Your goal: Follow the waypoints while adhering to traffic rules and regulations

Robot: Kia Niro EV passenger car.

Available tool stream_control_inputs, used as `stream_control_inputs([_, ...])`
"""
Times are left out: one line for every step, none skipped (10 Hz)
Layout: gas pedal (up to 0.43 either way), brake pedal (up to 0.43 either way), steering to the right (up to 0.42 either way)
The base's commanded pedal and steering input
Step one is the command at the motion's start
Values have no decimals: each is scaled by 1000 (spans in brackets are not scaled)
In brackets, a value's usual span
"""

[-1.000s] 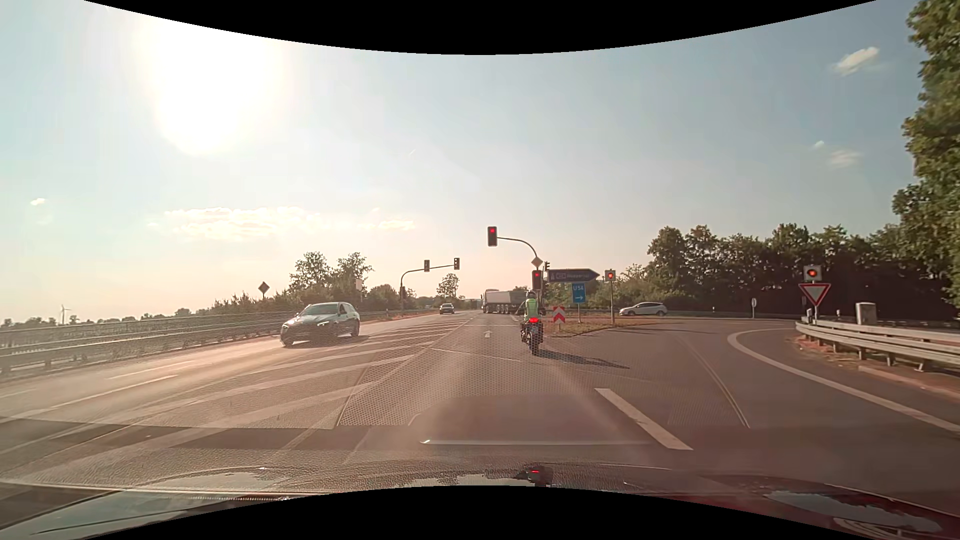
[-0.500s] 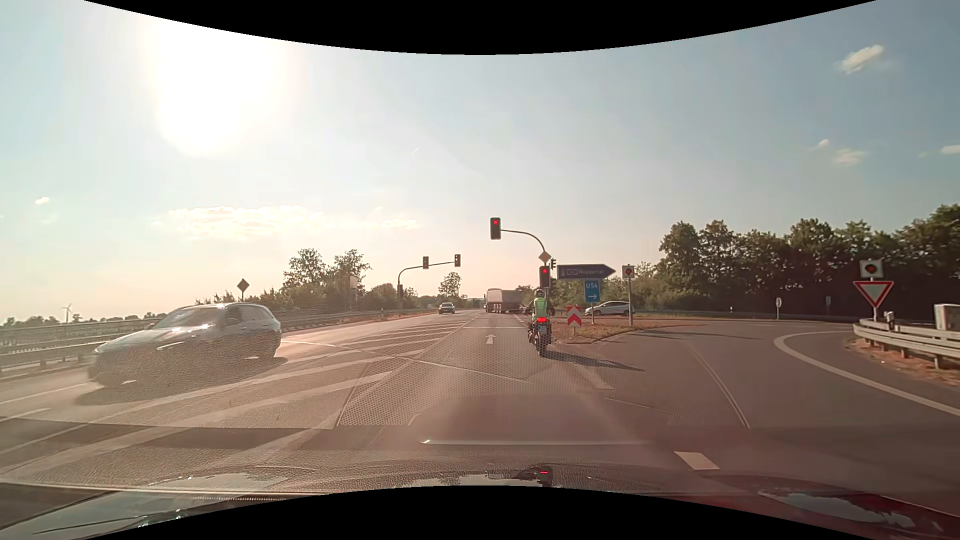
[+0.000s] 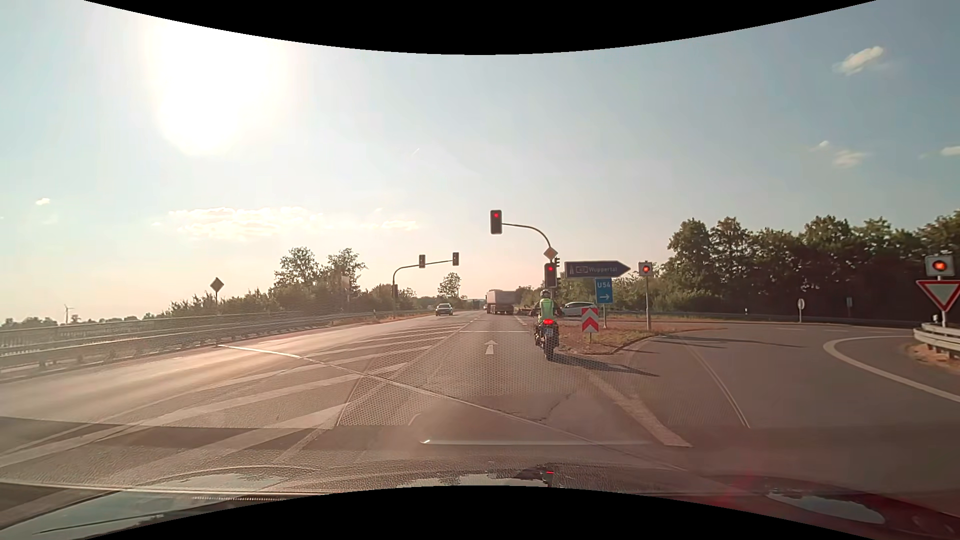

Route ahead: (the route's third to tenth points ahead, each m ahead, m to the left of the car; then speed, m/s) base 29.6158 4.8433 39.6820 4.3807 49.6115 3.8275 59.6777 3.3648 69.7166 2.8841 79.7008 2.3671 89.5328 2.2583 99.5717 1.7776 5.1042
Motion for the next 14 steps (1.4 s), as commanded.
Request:
stream_control_inputs([0,12,-2])
stream_control_inputs([0,12,-1])
stream_control_inputs([0,12,-1])
stream_control_inputs([0,12,-1])
stream_control_inputs([0,12,0])
stream_control_inputs([0,12,0])
stream_control_inputs([0,12,0])
stream_control_inputs([0,12,0])
stream_control_inputs([0,12,0])
stream_control_inputs([0,12,0])
stream_control_inputs([0,12,0])
stream_control_inputs([0,12,0])
stream_control_inputs([0,12,0])
stream_control_inputs([0,12,0])
